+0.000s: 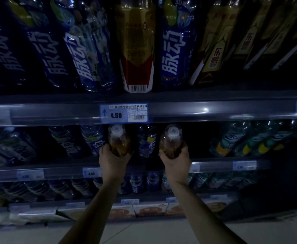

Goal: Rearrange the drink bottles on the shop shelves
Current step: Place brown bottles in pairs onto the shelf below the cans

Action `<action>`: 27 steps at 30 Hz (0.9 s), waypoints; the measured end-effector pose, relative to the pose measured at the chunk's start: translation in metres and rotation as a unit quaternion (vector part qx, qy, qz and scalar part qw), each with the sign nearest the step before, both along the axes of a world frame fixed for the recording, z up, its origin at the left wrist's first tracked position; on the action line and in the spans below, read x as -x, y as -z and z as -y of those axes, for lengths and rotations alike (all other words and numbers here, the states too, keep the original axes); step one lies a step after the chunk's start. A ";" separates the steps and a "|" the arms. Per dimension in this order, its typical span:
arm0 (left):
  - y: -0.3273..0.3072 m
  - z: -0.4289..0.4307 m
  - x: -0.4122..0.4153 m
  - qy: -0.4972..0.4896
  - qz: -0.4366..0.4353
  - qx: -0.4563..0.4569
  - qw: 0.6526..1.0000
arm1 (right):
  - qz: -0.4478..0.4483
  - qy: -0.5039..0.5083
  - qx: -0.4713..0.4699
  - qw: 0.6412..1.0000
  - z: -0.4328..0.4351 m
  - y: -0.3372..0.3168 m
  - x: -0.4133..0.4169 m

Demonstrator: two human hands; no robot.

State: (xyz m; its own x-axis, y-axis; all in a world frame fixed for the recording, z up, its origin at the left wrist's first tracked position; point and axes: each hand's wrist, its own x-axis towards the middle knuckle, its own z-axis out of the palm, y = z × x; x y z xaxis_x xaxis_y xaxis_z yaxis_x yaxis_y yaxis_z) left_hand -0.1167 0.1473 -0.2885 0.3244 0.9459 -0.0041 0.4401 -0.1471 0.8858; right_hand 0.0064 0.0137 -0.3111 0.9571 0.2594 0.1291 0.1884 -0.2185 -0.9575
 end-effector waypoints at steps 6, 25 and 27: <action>-0.004 0.011 0.020 0.021 0.033 -0.036 0.999 | 0.002 -0.009 -0.017 1.000 0.011 -0.011 0.012; -0.099 0.078 0.064 0.102 0.013 0.023 0.994 | 0.004 0.036 0.001 0.999 0.079 -0.111 0.068; -0.115 0.086 0.063 0.113 0.026 0.015 0.993 | -0.002 0.042 0.000 0.999 0.087 -0.128 0.069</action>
